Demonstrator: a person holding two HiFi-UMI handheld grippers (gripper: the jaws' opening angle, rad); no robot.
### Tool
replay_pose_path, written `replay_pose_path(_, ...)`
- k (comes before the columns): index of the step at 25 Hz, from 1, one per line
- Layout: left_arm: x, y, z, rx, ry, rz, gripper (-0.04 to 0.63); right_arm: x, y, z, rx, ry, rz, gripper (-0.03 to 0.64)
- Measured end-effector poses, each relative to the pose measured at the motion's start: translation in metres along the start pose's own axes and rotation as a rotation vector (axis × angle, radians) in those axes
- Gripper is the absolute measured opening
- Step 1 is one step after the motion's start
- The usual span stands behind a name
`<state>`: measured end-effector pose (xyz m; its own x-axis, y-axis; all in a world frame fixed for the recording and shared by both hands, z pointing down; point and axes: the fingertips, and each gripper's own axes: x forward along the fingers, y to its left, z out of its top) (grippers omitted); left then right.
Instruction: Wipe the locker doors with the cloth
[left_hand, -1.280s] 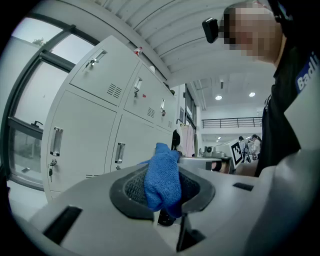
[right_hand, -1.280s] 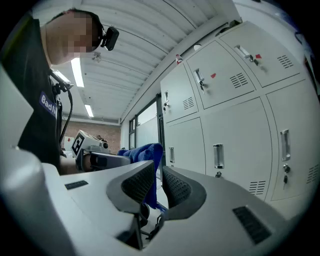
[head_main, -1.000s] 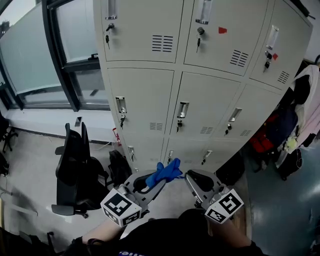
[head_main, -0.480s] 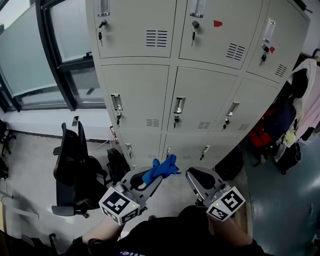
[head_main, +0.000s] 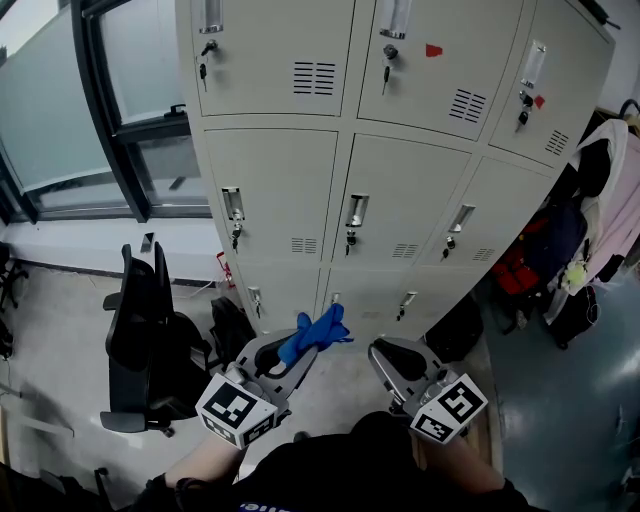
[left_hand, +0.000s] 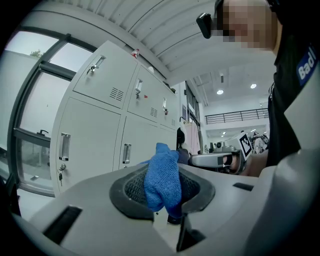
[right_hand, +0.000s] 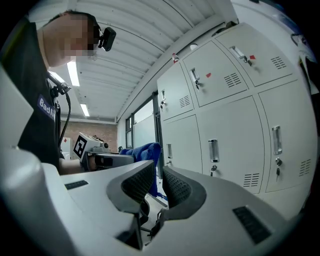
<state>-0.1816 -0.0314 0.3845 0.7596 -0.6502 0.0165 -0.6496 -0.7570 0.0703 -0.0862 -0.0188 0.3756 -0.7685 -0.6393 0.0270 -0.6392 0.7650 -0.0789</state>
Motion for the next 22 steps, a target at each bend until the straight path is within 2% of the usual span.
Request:
replay_pose_path(15,-0.013,0.021,0.017,0.014,-0.035,0.045,0.101,0.01,0.008,0.005,-0.012,0.002,0.018,0.048)
replay_pose_path(22,-0.025,0.045,0.038,0.073,-0.065,0.095,0.101,0.018,0.014,0.005,-0.013,0.005,0.033,0.048)
